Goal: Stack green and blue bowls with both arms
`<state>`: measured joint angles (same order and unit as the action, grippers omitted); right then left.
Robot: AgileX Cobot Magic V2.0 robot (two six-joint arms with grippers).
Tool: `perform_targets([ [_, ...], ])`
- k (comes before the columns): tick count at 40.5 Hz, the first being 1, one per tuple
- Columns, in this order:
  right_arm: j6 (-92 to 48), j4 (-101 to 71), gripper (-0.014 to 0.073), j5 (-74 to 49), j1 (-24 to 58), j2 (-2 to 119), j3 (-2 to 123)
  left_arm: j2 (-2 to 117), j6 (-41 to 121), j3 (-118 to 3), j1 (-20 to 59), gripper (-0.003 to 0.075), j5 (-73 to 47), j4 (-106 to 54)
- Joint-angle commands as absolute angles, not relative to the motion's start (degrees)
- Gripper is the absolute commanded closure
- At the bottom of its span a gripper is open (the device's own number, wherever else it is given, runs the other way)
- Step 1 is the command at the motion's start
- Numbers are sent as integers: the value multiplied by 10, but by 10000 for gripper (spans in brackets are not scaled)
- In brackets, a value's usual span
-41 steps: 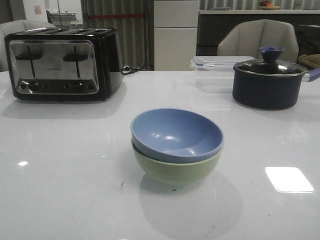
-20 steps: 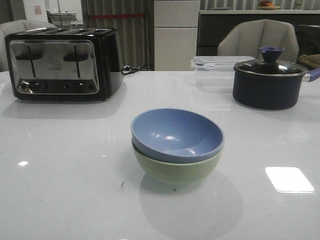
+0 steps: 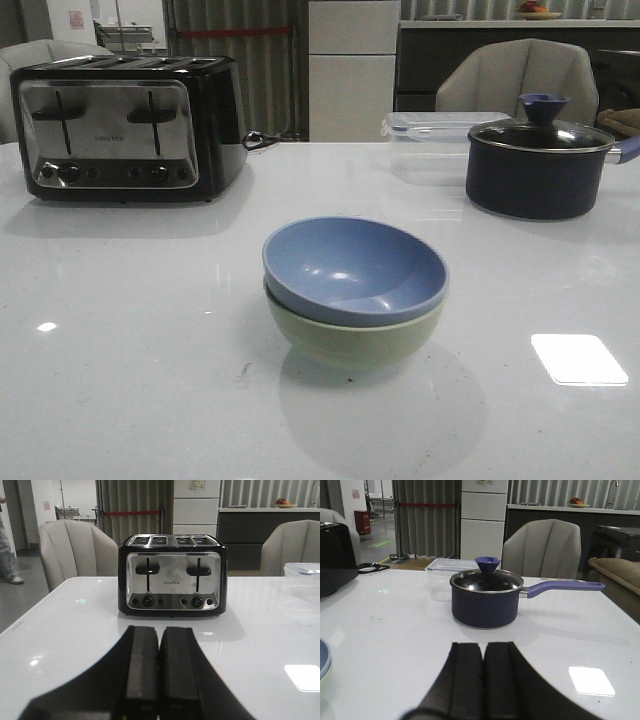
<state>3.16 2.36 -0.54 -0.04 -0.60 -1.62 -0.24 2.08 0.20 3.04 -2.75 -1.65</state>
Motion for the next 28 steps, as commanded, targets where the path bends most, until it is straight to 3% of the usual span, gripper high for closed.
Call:
perform_targets([
  [1,37,28,541,46,-4,-17,-14,-14,21,4,34,627,24,-23],
  [28,-5,-22,541,39,-4,-17,-14,-14,21,4,34,627,24,-23],
])
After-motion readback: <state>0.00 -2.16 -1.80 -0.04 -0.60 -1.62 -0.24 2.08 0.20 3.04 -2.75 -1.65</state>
